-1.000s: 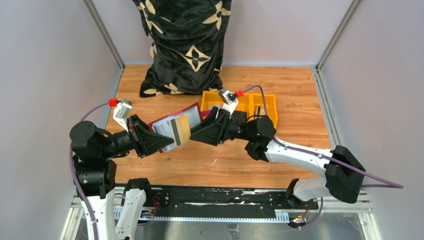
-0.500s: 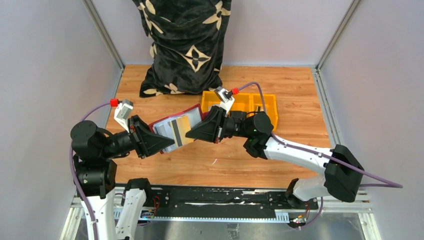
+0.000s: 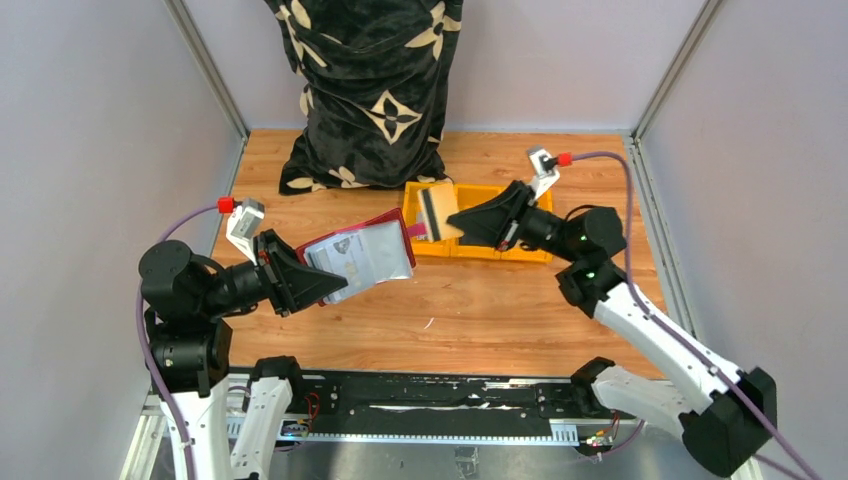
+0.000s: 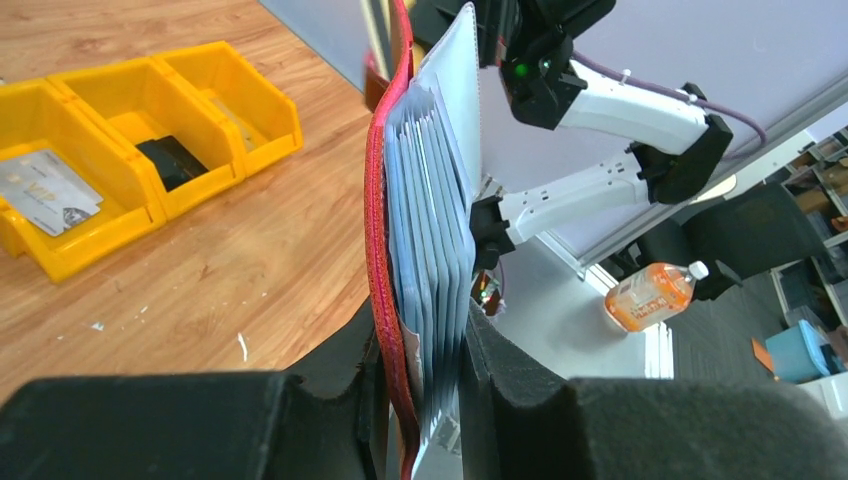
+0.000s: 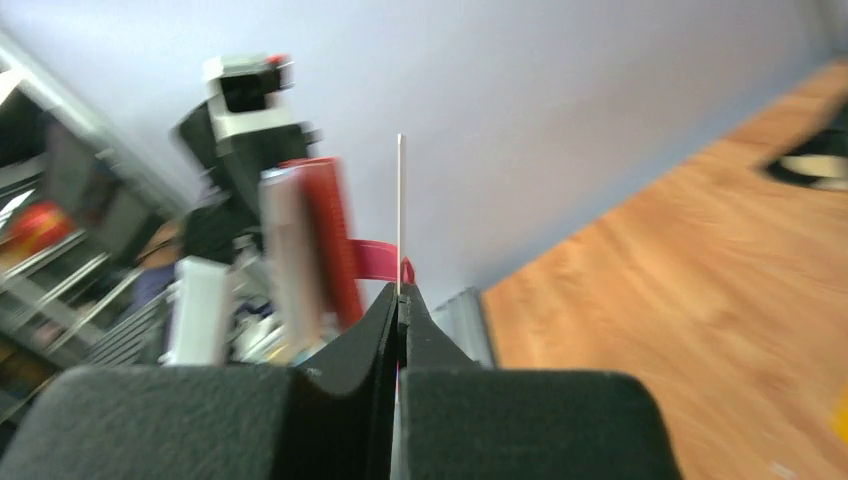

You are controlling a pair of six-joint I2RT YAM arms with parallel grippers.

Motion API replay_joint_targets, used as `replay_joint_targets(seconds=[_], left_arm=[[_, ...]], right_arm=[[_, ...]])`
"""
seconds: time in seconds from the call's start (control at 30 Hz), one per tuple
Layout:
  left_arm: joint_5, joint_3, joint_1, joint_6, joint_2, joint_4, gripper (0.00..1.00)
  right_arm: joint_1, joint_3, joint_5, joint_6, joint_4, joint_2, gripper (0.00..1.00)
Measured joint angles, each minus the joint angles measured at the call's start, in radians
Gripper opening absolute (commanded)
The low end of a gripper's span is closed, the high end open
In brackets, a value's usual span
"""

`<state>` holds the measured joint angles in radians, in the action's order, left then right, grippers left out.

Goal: Take the credit cards out of the card holder
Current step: Remove the credit card from the card holder, then place the credit card in the storage box.

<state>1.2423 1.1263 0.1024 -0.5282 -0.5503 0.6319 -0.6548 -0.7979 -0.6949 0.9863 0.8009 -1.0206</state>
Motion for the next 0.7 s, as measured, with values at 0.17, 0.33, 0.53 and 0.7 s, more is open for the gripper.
replay_joint_targets(seconds=[0.17,0.33,0.53,0.7], left_arm=[[0.0,0.001,0.0,0.007,0.0,0.003,0.0],[-0.002,0.001,0.0,0.018,-0.003,0.006,0.0],[-0.002,0.002,0.0,0.023,-0.003,0.006,0.0],[-0.002,0.009,0.0,0.023,-0.003,0.007,0.0]], right_arm=[[0.247,0.005,0.026,-0.119,-0.322,0.089,0.0],[0.467,-0.003,0.146,-0.268,-0.661,0.037,0.0],[0.547,-0.017,0.359,-0.409,-0.855,-0.129,0.0],[0.549,-0.12,0.451,-0.49,-0.92,-0.336,0.0]])
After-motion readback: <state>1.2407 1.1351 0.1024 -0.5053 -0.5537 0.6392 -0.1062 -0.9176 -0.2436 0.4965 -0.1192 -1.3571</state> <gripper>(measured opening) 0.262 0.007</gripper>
